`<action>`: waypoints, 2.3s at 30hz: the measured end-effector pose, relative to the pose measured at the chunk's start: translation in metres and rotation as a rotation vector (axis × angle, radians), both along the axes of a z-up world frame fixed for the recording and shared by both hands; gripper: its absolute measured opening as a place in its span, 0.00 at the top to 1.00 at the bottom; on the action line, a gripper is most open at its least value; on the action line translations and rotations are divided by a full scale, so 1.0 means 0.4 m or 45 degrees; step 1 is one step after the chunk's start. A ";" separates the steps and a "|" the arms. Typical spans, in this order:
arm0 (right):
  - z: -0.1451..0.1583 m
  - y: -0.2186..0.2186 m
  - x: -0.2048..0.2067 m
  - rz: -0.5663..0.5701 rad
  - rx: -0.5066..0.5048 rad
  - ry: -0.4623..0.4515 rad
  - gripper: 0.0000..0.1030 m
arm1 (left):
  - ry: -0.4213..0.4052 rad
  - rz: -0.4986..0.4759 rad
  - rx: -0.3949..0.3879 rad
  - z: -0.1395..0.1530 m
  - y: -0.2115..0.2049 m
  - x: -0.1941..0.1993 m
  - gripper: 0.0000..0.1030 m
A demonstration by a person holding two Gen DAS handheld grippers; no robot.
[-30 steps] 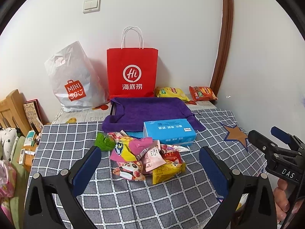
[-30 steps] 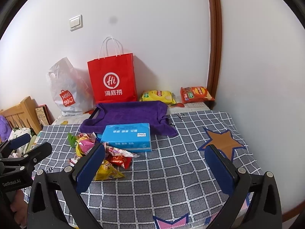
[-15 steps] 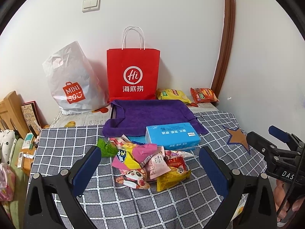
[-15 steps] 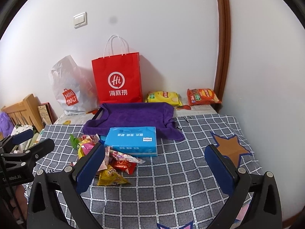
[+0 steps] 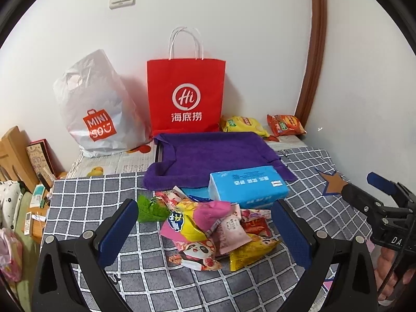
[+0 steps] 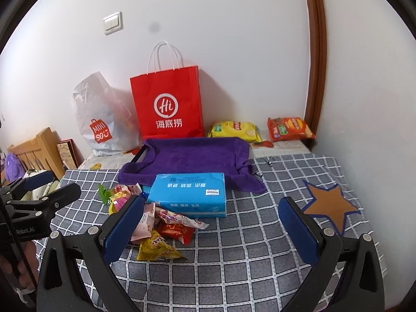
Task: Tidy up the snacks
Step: 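Grasp the pink-and-white snack stick with the right gripper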
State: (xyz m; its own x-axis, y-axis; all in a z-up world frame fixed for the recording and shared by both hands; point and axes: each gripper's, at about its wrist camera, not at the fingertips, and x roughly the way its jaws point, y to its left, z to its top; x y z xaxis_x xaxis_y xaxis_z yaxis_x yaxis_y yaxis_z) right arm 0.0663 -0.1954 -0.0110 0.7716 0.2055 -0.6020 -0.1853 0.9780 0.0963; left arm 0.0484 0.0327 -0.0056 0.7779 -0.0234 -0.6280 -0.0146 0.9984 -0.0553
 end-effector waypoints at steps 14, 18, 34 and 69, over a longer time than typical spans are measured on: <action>-0.172 0.080 0.100 0.106 -0.035 0.161 0.22 | 0.138 0.126 0.008 -0.125 0.114 0.079 0.02; -0.209 0.105 0.154 0.210 -0.002 0.225 0.24 | 0.162 0.146 -0.003 -0.147 0.145 0.090 0.02; -0.318 0.204 0.287 0.491 -0.035 0.478 0.33 | 0.219 0.151 -0.082 -0.190 0.204 0.146 0.02; -0.395 -0.079 0.188 0.125 0.025 0.482 0.56 | 0.254 0.160 -0.103 -0.199 0.162 0.094 0.02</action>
